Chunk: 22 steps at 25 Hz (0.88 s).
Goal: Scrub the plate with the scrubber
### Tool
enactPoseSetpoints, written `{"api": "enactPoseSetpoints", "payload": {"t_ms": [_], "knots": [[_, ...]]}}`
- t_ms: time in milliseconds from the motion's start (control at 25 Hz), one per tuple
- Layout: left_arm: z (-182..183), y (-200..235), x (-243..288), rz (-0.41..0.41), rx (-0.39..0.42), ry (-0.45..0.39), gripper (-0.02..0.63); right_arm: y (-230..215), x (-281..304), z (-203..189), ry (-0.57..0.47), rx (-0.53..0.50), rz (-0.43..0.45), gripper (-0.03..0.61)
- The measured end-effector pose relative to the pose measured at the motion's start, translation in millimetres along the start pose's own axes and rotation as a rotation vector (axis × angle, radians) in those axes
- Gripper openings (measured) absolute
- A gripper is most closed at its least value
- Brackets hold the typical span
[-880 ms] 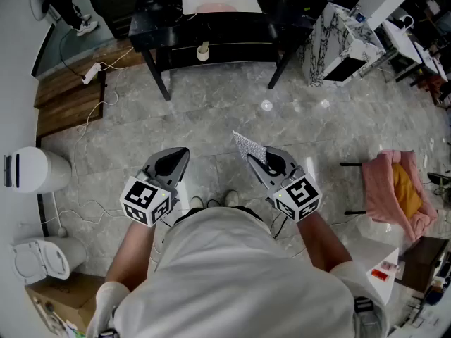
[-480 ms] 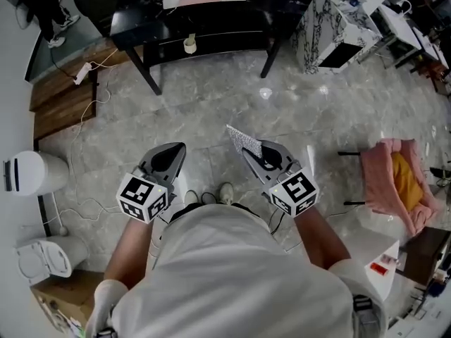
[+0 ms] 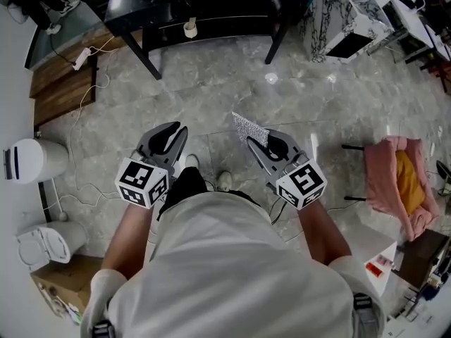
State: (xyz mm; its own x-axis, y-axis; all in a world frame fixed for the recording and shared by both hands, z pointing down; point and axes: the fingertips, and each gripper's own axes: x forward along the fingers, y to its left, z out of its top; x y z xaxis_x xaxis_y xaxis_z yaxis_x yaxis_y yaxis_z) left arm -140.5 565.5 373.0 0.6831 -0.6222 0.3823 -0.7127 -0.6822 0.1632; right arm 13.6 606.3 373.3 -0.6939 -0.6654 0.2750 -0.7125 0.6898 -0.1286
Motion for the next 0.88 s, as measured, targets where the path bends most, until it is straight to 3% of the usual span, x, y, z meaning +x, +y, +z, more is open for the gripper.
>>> {"api": "enactPoseSetpoints", "payload": {"t_ms": [280,880], "knots": [[14,53,46,-0.007,-0.004,-0.016,0.119,-48,42,7,0.015,0.011,-0.060,0.078],[106,229,164,-0.155,0.041,-0.047,0.170,-154,211,90,0.061,-0.034,-0.159,0.078]]}}
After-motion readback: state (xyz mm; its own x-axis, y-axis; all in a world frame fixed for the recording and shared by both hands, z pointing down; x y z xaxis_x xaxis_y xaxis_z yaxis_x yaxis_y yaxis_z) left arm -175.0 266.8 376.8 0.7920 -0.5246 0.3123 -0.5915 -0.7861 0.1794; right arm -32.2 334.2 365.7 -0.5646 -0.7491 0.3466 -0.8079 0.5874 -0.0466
